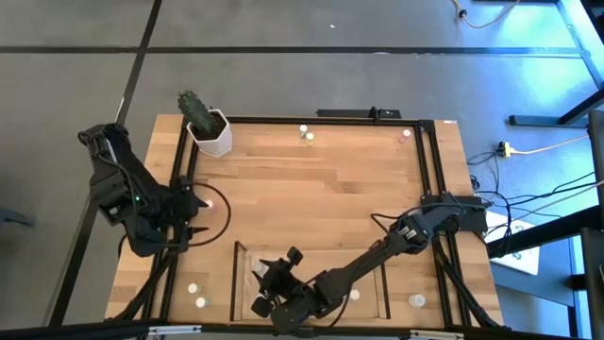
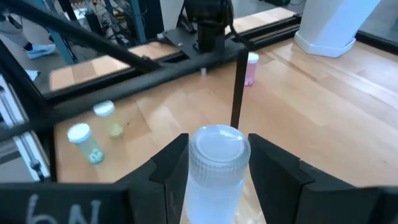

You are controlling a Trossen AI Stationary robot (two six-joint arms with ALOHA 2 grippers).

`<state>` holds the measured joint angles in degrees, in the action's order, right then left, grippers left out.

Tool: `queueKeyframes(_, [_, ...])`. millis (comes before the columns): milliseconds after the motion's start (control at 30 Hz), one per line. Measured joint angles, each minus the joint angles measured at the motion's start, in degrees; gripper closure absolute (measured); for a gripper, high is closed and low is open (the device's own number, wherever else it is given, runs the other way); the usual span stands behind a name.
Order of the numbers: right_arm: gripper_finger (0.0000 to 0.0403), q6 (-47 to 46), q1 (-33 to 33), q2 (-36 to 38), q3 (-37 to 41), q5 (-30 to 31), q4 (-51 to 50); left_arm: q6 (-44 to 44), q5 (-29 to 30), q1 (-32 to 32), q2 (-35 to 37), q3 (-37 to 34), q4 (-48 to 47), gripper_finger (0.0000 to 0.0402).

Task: Pick and place medicine bottles onto shelf by color
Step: Put the top white pill bottle on the shelf aligned with the other white pill bottle

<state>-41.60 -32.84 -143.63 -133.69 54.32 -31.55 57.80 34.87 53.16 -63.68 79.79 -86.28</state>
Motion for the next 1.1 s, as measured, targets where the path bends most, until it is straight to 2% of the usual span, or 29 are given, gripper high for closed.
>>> queueKeyframes(233, [0.0247,0.14,0.05,-0.39,0.0,0.05,-0.26,-8.69,-0.07,3.1,0.0,0.0,4.66,0.0127])
queueKeyframes(667, [0.0247,-0.26,1.61,-1.62,0.0,-4.48,0.2,-8.56,-0.02,4.42,0.0,0.0,4.74,0.0127])
queueKeyframes(1100, [0.0247,0.39,1.42,-1.81,0.0,-5.78,-0.16,-8.83,-0.01,4.42,0.0,0.0,4.85,0.0127])
